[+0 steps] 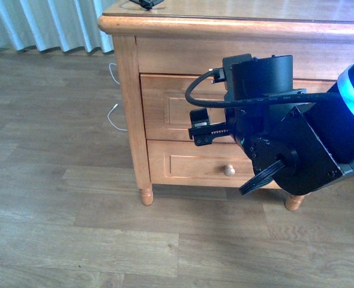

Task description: Put charger into drawer

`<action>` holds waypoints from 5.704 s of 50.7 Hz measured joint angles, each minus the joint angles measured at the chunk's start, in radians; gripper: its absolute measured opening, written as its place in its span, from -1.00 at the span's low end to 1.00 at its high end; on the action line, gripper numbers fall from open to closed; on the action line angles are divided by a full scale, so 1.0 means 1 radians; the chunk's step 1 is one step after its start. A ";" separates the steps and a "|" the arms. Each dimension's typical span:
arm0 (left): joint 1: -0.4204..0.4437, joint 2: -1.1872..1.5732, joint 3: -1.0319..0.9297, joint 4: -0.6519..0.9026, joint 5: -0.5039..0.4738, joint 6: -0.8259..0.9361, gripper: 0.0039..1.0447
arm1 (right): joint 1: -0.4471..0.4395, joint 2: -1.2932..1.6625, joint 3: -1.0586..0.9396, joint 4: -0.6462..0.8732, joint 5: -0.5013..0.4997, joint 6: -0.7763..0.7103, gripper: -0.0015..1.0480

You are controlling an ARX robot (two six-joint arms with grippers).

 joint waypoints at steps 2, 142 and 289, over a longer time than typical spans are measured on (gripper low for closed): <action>0.000 0.000 0.000 0.000 0.000 0.000 0.89 | -0.002 0.002 0.001 0.000 0.000 -0.001 0.85; 0.000 0.000 0.000 0.000 0.000 0.000 0.89 | 0.076 -1.236 -0.719 -0.673 -0.248 0.202 0.85; -0.191 1.275 0.726 0.476 0.023 -0.187 0.89 | -0.503 -1.844 -0.962 -0.497 -0.453 0.036 0.85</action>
